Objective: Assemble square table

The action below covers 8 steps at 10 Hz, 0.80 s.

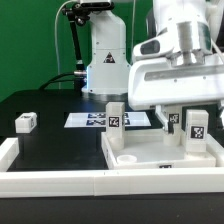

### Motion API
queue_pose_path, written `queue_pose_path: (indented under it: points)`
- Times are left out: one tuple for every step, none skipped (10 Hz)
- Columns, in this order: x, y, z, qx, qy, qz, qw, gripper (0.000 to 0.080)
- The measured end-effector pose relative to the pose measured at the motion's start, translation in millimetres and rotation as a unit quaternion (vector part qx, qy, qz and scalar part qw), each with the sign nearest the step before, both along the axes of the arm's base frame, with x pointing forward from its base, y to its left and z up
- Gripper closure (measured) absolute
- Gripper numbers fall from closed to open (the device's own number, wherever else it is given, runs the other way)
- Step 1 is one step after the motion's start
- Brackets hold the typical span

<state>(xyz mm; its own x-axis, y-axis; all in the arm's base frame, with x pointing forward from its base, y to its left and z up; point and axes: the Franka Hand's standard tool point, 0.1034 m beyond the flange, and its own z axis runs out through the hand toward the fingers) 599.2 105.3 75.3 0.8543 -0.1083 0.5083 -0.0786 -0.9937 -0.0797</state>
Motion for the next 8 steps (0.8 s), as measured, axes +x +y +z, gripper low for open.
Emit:
queue_pose_path:
  points:
    - [1.7,-4.5,11.4,0.003,-0.002,-0.003,1.000,0.0151]
    - [1.3,-4.0,14.7,0.005,0.003,-0.002,1.000,0.0151]
    - [1.2,-3.0,13.1,0.008,0.011,-0.001,1.000,0.0151]
    - [1.3,-3.2,12.9,0.007,0.010,-0.002,1.000,0.0151]
    - [-0.8,-2.0,9.4,0.011,0.031,0.000,0.999,0.0151]
    - [-4.3,-1.9,3.5,0.021,0.080,0.002,0.997,0.0151]
    - [-3.4,-2.7,0.9,0.029,0.122,0.005,0.992,0.0151]
    - [-3.4,-5.0,-0.5,0.034,0.158,0.008,0.987,0.0151]
